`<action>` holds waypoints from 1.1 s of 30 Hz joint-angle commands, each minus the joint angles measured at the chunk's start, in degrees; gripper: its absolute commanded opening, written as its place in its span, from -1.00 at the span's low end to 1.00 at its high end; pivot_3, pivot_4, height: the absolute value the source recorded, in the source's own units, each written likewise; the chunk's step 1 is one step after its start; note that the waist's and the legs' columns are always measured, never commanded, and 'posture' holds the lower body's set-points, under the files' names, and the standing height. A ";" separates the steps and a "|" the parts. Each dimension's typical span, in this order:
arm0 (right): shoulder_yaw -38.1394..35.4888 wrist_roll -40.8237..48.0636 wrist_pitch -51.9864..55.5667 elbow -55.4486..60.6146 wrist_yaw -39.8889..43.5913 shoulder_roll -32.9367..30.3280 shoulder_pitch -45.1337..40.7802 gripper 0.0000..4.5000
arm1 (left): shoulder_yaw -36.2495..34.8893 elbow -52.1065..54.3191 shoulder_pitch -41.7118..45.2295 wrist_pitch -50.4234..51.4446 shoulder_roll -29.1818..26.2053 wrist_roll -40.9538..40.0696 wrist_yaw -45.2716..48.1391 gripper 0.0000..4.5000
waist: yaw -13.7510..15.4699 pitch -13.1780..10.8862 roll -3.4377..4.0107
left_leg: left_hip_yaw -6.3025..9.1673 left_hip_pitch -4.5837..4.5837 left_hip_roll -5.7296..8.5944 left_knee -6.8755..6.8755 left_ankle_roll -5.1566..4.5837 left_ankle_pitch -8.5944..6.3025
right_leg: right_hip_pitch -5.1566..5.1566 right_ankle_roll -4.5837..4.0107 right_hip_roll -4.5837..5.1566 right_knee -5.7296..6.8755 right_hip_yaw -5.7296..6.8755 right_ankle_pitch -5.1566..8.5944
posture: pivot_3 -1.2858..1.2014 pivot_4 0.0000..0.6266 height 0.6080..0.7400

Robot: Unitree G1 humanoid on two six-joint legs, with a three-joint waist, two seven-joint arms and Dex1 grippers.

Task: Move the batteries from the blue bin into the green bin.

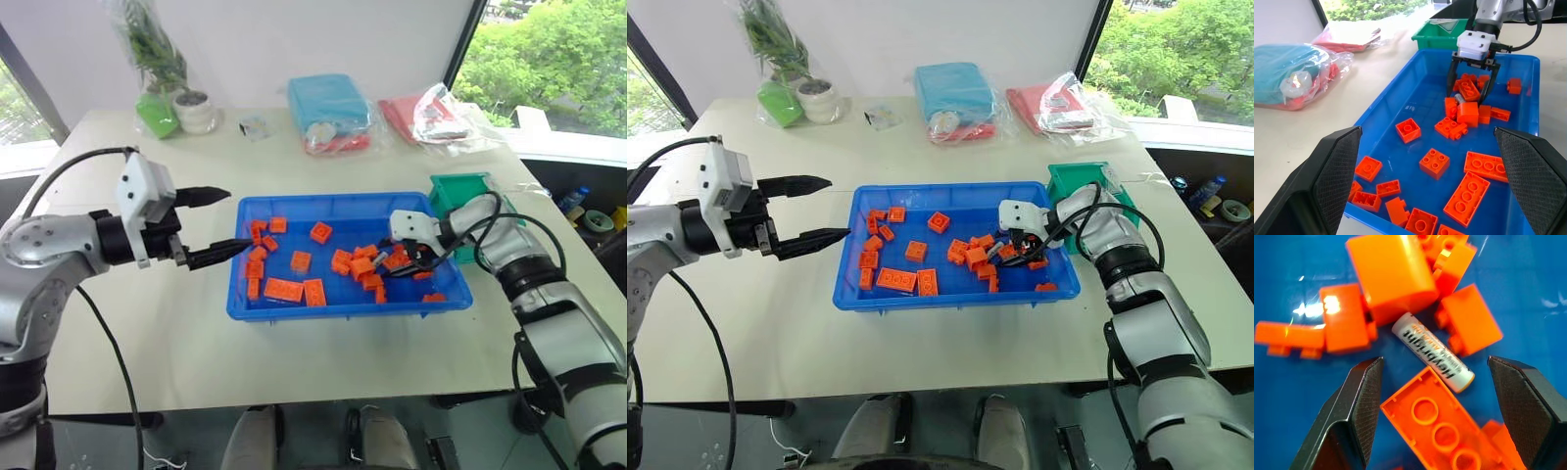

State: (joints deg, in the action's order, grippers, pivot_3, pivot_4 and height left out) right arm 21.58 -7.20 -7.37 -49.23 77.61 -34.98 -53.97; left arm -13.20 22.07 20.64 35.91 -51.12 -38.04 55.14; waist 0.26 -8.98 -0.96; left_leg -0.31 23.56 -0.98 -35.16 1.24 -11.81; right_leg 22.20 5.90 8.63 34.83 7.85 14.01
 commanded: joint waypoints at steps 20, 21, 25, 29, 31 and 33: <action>-22.66 9.83 30.26 31.60 -16.78 -6.09 9.19 -0.99 | 0.02 -1.22 1.15 -2.23 0.44 0.14 0.66 1.00 | 0.65 -0.05 0.05 | 0.02 0.02 0.02 -0.02 0.02 0.01 | 0.01 -0.05 0.05 0.14 -0.03 -0.03 | 0.03 -0.52 0.10; -25.57 10.41 34.35 34.55 -19.13 -7.39 10.47 -0.99 | 0.14 -1.35 0.88 -2.27 0.52 0.21 0.70 1.00 | 0.65 -0.04 0.05 | 0.04 0.03 0.02 -0.02 0.02 0.00 | 0.02 -0.05 0.06 0.12 -0.03 -0.03 | 0.03 -0.52 0.10; -31.24 8.49 39.90 41.34 -25.71 -13.29 17.51 -0.99 | 0.82 -2.62 0.88 -2.63 0.91 0.44 1.17 1.00 | 0.83 0.02 -0.05 | 0.04 0.02 0.02 -0.01 0.17 -0.10 | 0.05 -0.05 0.06 0.05 -0.01 0.18 | 0.03 -0.52 0.10; -33.01 9.55 43.94 44.90 -27.78 -16.03 23.46 -0.99 | 2.20 -4.44 2.77 -2.83 1.58 0.81 1.79 1.00 | 0.47 0.02 -0.03 | -0.02 0.03 -0.01 0.01 0.18 -0.10 | 0.00 -0.04 0.06 -0.14 0.01 0.22 | 0.03 -0.52 0.10; -32.49 10.44 45.16 46.64 -27.61 -16.28 25.48 -0.51 | 2.99 -5.47 3.84 -3.17 1.95 1.27 2.35 1.00 | 0.30 0.01 -0.01 | -0.06 0.03 -0.04 0.02 0.17 -0.10 | -0.01 -0.03 0.06 -0.14 0.00 0.21 | 0.03 -0.52 0.10; -32.04 10.28 44.63 47.19 -29.14 -15.81 25.64 -0.07 | 3.59 -6.33 4.89 -3.27 2.30 1.58 2.78 1.00 | 0.13 -0.04 0.07 | -0.19 0.04 -0.08 0.05 0.04 -0.03 | -0.08 -0.02 0.07 -0.08 -0.02 0.19 | 0.03 -0.52 0.10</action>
State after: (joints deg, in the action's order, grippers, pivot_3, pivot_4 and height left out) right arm -9.43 2.51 37.84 -4.93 49.74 -50.31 -27.09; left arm -9.64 15.72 24.06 34.05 -48.72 -36.70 57.42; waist 0.39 -9.01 -0.89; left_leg -0.53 23.61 -1.07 -35.11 1.25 -11.82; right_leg 22.15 5.89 8.71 34.81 7.83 14.19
